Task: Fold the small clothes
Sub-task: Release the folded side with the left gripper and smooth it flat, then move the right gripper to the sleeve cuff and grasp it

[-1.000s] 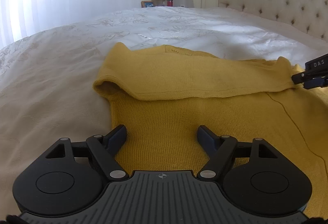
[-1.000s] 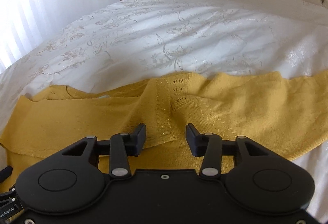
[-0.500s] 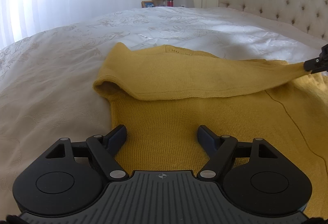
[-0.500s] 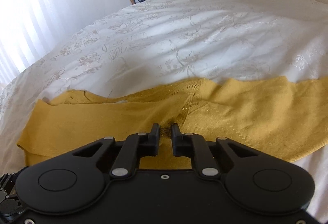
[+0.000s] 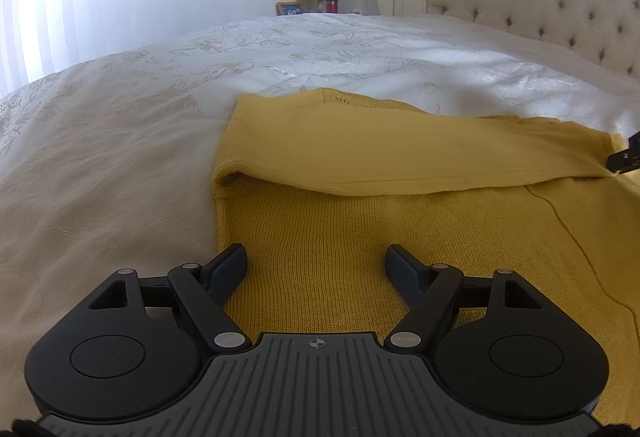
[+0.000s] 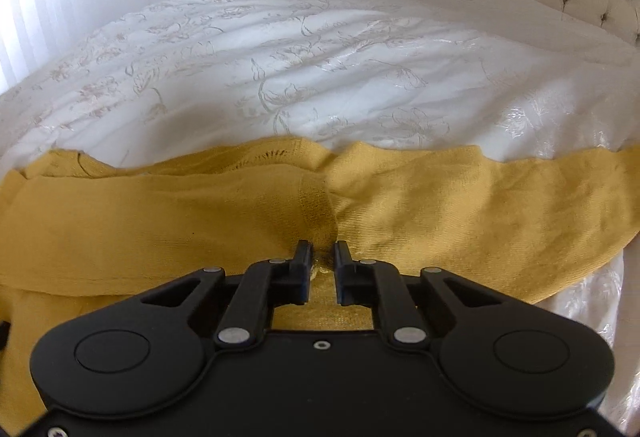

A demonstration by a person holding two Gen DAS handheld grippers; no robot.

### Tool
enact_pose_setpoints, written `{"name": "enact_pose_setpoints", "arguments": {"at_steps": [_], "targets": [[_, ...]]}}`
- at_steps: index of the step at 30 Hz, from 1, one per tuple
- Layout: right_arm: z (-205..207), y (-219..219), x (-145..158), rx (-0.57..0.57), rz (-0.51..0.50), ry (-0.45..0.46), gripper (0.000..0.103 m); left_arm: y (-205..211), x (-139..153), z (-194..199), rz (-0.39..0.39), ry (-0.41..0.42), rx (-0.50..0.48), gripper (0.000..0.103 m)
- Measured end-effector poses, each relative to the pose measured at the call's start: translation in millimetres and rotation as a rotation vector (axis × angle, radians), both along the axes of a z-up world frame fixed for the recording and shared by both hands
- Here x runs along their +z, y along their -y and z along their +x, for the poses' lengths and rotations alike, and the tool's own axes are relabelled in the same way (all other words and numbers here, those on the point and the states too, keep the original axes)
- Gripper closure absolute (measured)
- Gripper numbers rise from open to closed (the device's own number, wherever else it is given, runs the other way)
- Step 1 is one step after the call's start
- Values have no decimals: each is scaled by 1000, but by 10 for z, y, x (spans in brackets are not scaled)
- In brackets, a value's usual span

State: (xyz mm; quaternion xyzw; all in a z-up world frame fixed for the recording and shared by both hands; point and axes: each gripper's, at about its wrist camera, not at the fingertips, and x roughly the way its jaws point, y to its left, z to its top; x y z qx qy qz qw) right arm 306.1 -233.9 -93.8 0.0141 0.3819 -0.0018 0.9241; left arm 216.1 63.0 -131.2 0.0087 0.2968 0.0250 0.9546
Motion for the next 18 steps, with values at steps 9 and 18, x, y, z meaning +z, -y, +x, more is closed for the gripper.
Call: {"name": "enact_pose_setpoints", "arguments": {"at_steps": [9,18], "targets": [[-101,314,-12,-11,171,-1,50,-3,8,-13,4,4,2,27],[-299,1394,108,-250,246,55,40,8,12,-26,11,5,7,27]]}}
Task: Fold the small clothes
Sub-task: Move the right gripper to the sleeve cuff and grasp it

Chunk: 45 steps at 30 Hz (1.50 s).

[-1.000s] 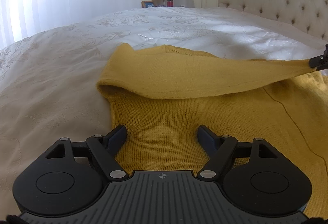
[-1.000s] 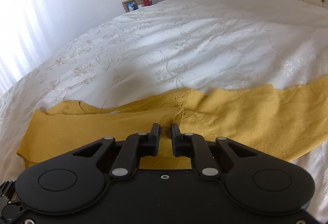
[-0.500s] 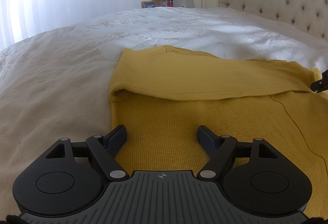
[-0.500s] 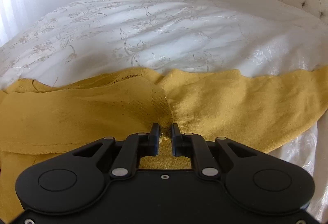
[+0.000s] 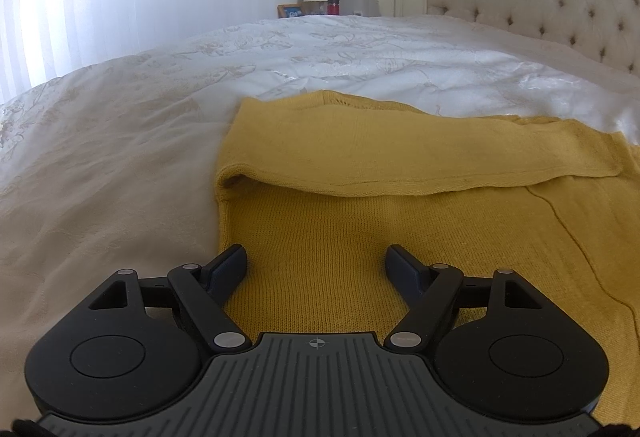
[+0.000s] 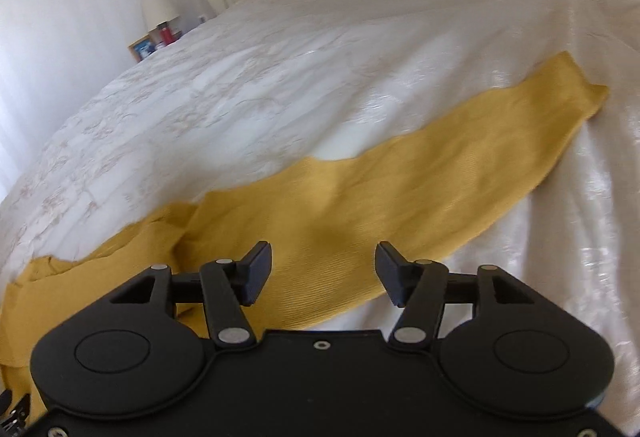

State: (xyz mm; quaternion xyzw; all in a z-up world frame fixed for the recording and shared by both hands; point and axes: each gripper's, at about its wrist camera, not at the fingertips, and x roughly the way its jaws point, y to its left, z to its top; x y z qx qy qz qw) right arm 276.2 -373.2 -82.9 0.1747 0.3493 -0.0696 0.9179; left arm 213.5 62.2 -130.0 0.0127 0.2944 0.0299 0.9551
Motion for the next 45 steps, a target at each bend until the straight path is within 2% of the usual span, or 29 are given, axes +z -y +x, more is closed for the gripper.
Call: {"name": "enact_pose_setpoints", "arguments": {"at_steps": [4,7,10,13,17,23,27,31,33,35,36,38,39,42,45], "targets": [[-70,486,-78,-124,26,-13,37,36,23,-11,25,-2,3,27],[-117,722,-136,-182,2,-13,36,112,154,-75,36,-33,32,28],[-150,936,-186,-222,21,-6,35,215,340,-177,-58,-8,48,28],[-135,1117,-200,-252,5,1,35,443,483,-210,-86,33,-16,28],[3,1344,-156,-272,-29,17,29,747,552,-108,-106,45,-120,27],[196,1757,-125,-340,-45,28,29,1014,484,170,-167,-20,-176,27],[291,2041,-164,-401,18,31,29,1093,366,302,-172,-86,-180,28],[344,2245,-247,-432,124,37,29,1032,257,363,-192,-165,-157,28],[372,2295,-313,-444,167,33,34,1005,255,355,-180,-172,-157,28],[391,2318,-368,-446,197,27,48,988,266,349,-163,-176,-167,28],[409,2324,-380,-449,205,23,52,979,275,345,-157,-177,-172,28],[430,2315,-371,-444,216,22,81,944,297,330,-146,-180,-175,28],[436,2294,-341,-441,211,23,87,920,310,320,-144,-180,-173,28],[430,2157,-127,-410,139,46,91,816,365,300,-154,-181,-161,28],[391,1941,186,-337,121,103,92,697,417,269,-156,-178,-152,28]]}}
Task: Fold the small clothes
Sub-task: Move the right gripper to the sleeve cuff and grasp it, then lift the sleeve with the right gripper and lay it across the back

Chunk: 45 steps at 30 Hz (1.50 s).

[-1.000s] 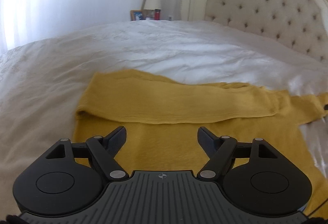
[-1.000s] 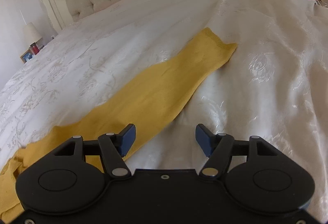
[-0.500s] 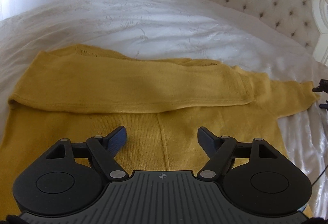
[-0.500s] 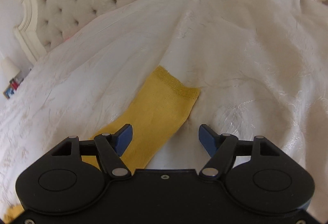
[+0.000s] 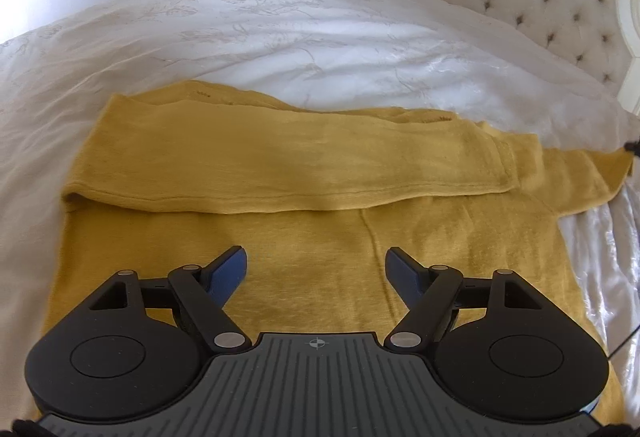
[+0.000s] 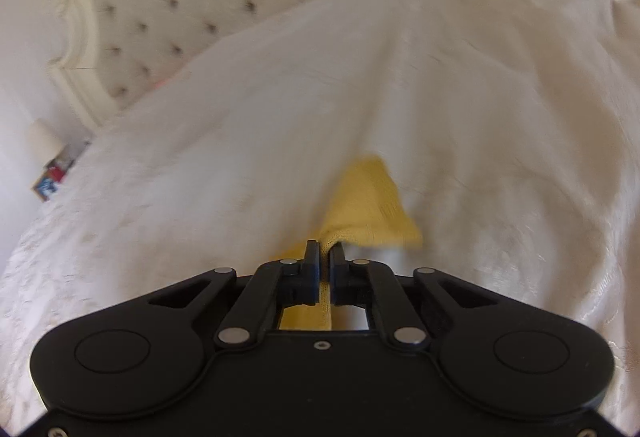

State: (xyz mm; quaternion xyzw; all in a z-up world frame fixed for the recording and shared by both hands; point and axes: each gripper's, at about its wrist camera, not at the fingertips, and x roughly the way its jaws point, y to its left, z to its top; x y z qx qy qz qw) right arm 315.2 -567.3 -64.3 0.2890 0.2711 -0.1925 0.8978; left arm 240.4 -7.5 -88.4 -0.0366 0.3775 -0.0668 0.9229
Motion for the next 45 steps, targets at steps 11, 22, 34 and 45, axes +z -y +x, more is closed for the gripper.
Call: {"name": "enact_pose_setpoints", "arguments": {"at_steps": [11,22,34,45], "targets": [[18,-1636,1171,429,-84,238,93,-508,192,-139,-7,27,30,28],[58,-3814,740,859,-138,216,93,-1080,203,-308,-19,16,94,28],[-414,-4448,-225,1088,-177,42,42,-1271,161,-278,-56,-10,94,28],[-569,-3590,-181,798,-162,129,41,-794,255,148,-81,46,-37,28]]}}
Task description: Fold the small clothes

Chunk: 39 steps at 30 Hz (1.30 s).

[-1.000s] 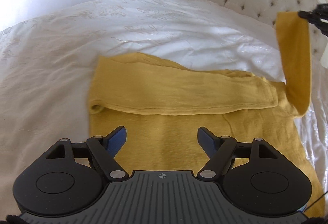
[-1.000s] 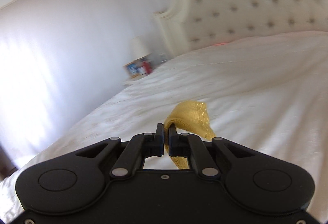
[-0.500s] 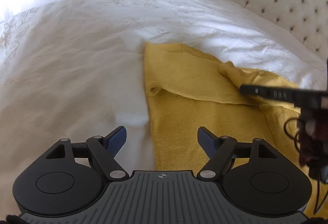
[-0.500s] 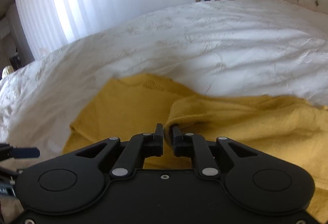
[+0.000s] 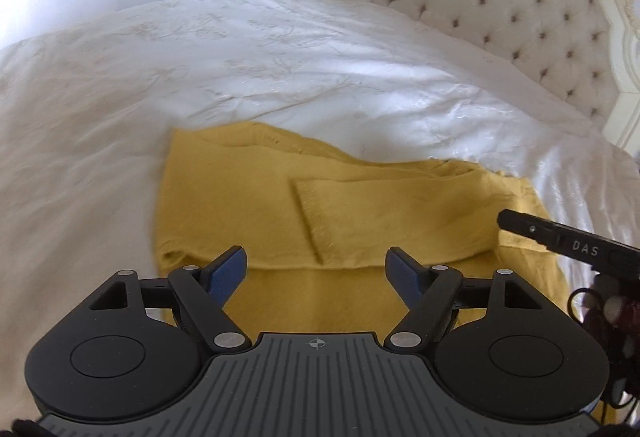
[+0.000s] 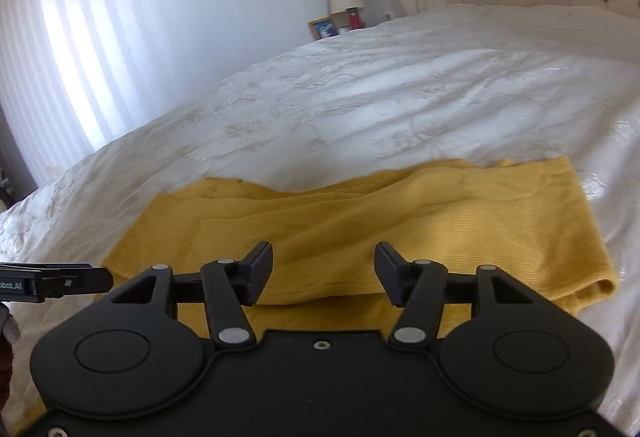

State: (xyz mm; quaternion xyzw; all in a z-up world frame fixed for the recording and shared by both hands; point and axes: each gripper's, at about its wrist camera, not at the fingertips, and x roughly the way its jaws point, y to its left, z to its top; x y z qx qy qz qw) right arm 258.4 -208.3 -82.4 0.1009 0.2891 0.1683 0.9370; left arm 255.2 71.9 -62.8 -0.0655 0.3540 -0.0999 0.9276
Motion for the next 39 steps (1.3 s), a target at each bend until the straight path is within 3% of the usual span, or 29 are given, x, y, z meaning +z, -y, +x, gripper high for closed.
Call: {"name": "enact_pose_setpoints", "arguments": {"at_steps": [4,9,15,18,20,21,24,31,34,39], "targets": [[92,236,52,-81,-29,51,41,118,-85,177,8,-24,-10,28],[163,547,-30,-174,46,42,40,145,-204,471,-8,-75,22,28],[208,794,-51,-267,74,77,40,194,-320,749,-20,-135,26,43],[212,886,-48,-302,79,86,40,258,-314,821,-2,-135,31,65],[225,940,-51,-326,88,83,40,262,-300,860,-27,-140,30,93],[234,968,-55,-336,94,80,39,265,-287,873,-59,-144,25,95],[243,1061,-59,-373,98,76,38,349,-122,801,-46,-73,29,96],[217,1245,-57,-457,71,51,36,181,657,500,-55,146,12,96],[243,1292,-96,-461,85,13,34,-5,755,490,-27,157,45,96],[327,1176,-194,-412,49,-49,33,-272,497,588,7,88,128,96]]}}
